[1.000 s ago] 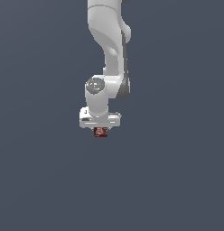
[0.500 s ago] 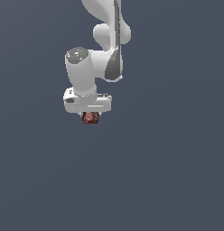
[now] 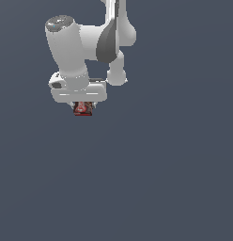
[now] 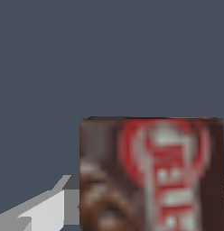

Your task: Pick up the object and move it to a goal position.

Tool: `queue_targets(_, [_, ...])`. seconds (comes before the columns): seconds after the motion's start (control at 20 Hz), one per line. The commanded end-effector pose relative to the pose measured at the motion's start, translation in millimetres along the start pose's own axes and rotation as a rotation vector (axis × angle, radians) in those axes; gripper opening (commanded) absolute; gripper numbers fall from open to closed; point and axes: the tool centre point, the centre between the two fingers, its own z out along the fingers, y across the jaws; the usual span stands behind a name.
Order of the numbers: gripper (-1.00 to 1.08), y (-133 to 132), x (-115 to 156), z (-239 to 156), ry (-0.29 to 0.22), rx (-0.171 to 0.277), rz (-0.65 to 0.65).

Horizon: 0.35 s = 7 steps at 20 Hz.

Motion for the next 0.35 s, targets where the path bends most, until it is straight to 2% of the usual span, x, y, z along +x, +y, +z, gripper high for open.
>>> queue_targets(0.0, [-1.0,4.9,-2.3,-11.0,-0.002,0.0,-0.001])
queue_targets(0.3, [-1.0,9.9,-3.5,-20.8,-0.002,0.0,-0.001])
